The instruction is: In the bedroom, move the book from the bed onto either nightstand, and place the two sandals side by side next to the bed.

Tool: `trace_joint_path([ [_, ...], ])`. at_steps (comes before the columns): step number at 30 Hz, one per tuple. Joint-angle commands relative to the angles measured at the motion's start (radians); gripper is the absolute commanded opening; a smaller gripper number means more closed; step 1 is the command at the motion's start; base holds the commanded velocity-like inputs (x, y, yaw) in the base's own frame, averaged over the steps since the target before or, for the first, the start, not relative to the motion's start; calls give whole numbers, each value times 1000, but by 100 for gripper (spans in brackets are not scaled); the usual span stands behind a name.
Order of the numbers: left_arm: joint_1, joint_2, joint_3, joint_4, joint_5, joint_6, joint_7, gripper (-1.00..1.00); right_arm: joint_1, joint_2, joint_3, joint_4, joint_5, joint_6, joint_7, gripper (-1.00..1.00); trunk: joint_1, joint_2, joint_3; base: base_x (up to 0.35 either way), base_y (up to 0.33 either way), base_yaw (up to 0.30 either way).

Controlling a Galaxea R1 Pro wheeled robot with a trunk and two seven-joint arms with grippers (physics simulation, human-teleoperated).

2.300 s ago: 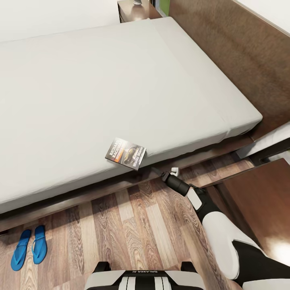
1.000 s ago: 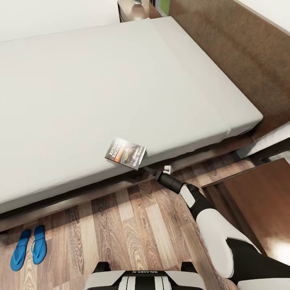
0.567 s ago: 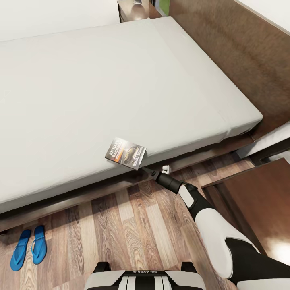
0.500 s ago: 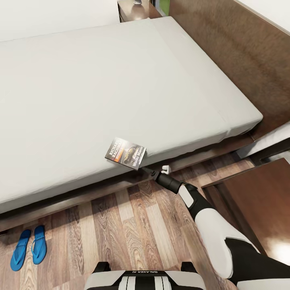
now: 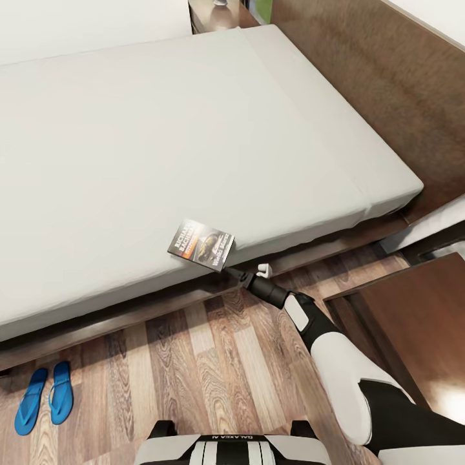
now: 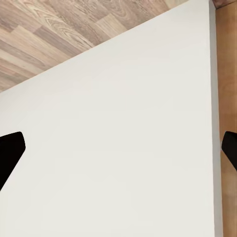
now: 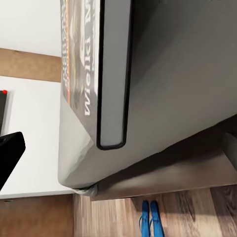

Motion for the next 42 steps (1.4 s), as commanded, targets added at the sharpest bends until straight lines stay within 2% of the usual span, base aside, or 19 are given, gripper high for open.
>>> trace_joint_path([
  [1,0,0,-9,1,10,-4,1,100,-1,1,-5,0,-3,10,3,100,0,0,0,0,0,0],
  [25,0,-2,-9,1,10,-5,1,100,-11,4,-2,0,-3,11,3,100,0,0,0,0,0,0],
  [29,0,-2,-9,1,10,-5,1,100,-16,4,-2,0,-3,11,3,100,15,-28,-13,0,0,0],
  [42,0,-2,-9,1,10,-5,1,100,-20,4,-1,0,-2,11,3,100,15,-28,-13,0,0,0],
])
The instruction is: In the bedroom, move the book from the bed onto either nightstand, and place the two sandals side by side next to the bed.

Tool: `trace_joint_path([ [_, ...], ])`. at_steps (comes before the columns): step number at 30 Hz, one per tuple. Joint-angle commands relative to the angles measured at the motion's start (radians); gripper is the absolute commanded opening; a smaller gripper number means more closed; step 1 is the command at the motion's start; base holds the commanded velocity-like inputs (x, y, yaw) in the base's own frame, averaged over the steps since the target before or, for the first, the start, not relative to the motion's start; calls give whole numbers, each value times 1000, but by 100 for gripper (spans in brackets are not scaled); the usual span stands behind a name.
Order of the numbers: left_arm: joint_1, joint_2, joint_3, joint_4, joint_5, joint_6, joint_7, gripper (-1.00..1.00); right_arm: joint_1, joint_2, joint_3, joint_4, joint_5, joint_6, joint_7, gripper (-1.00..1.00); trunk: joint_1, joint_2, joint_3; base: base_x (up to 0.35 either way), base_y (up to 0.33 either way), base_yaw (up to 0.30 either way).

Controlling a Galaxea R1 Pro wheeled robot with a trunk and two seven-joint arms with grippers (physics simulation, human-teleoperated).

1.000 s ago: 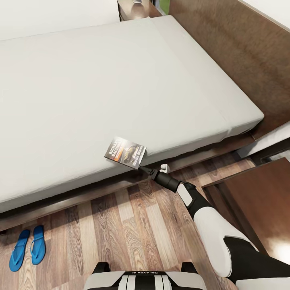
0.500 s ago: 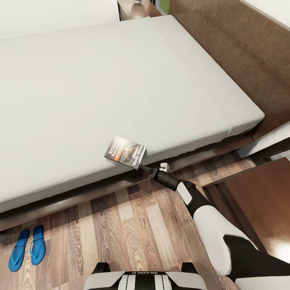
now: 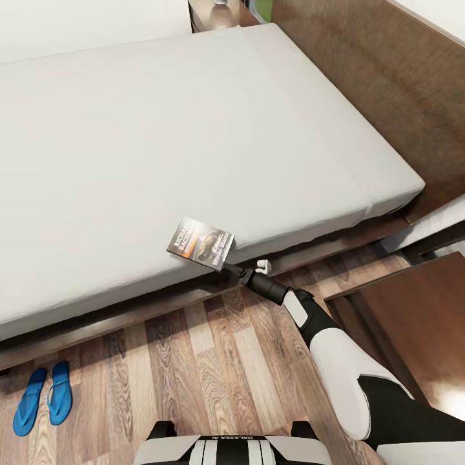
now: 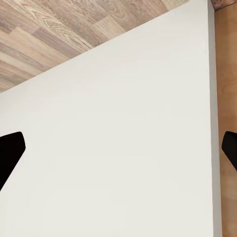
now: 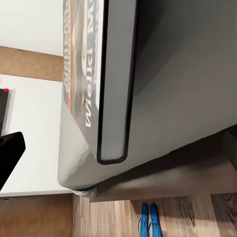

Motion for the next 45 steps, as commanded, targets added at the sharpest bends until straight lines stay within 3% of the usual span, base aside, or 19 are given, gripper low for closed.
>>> trace_joint_path([
  [1,0,0,-9,1,10,-4,2,100,0,1,-5,0,-3,9,3,100,0,0,0,0,0,0],
  [28,0,-2,-9,0,10,-4,2,100,-1,9,-2,0,-3,9,3,100,12,-21,-10,0,0,0],
  [45,0,-2,-10,1,10,-4,2,100,-6,15,33,0,-3,9,1,100,12,-21,-10,0,0,0],
])
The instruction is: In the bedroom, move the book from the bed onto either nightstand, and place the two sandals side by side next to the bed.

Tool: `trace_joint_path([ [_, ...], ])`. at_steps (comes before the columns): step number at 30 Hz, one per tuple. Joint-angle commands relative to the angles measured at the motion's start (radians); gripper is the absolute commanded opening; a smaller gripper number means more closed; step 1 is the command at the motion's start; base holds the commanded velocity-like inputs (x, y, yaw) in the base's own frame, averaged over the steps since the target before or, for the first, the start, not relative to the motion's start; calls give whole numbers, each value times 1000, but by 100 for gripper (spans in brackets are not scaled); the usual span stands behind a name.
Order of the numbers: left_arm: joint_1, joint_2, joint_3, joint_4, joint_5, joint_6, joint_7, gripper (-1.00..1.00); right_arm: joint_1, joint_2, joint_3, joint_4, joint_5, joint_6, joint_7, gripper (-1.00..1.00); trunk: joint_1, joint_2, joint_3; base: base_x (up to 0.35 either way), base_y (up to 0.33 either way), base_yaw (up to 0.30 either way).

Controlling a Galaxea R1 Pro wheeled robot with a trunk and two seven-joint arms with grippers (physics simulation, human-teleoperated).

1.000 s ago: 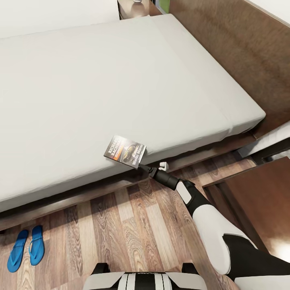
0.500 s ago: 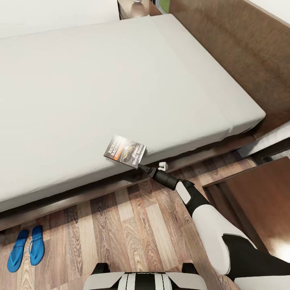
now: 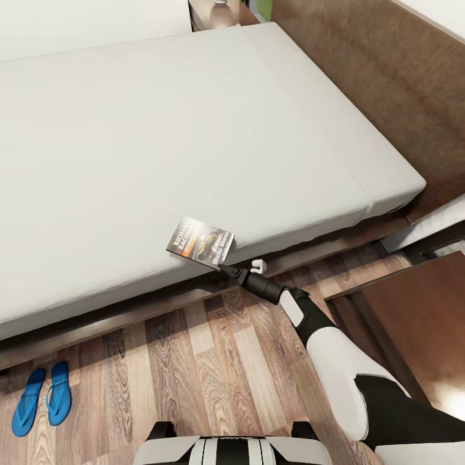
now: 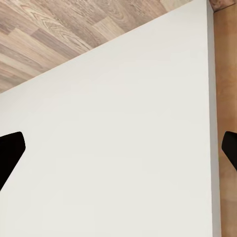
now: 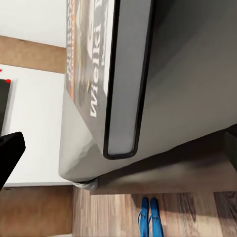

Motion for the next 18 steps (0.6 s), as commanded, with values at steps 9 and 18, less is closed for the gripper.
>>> trace_joint_path([
  [9,0,-1,-9,0,10,-4,2,100,-8,1,1,0,-3,9,3,100,0,0,0,0,0,0],
  [18,0,-1,-9,0,10,-4,2,100,-14,1,1,0,-4,9,3,100,23,-42,-19,0,0,0],
])
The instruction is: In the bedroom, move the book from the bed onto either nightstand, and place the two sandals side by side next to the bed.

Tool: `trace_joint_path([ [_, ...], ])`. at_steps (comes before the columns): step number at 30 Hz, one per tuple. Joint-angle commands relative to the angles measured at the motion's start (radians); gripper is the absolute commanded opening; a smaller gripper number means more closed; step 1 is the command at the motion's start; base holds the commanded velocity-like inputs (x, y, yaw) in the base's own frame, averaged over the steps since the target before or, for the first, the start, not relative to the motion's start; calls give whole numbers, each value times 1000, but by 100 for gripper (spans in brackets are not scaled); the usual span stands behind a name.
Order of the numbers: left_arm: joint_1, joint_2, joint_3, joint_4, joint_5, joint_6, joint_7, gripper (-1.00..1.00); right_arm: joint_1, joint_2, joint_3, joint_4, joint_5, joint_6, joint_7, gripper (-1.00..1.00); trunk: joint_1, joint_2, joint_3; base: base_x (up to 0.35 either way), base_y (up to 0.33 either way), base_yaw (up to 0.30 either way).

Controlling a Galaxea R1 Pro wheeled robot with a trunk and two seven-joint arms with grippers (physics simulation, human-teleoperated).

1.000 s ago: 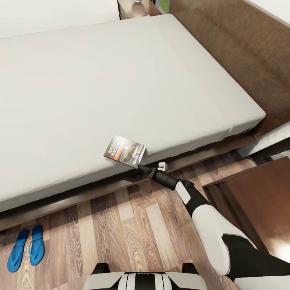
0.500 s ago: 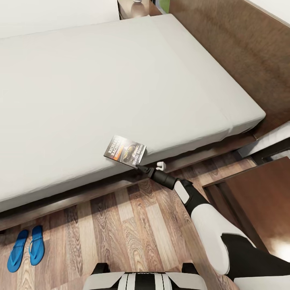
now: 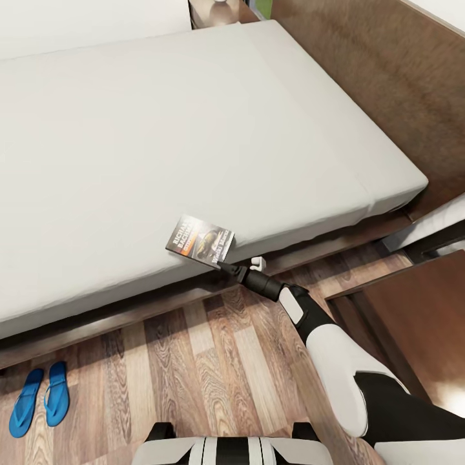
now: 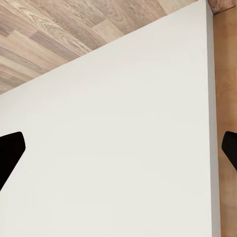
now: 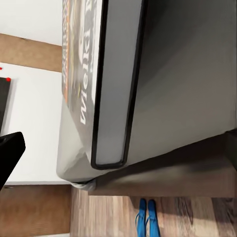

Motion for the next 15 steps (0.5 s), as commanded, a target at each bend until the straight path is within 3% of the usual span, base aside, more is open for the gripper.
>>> trace_joint_path([
  [1,0,0,-9,0,10,-4,2,100,-1,1,-5,0,-3,9,3,100,0,0,0,0,0,0],
  [15,0,0,-9,0,9,-4,2,100,-3,1,-5,0,-3,9,3,100,0,0,0,0,0,0],
])
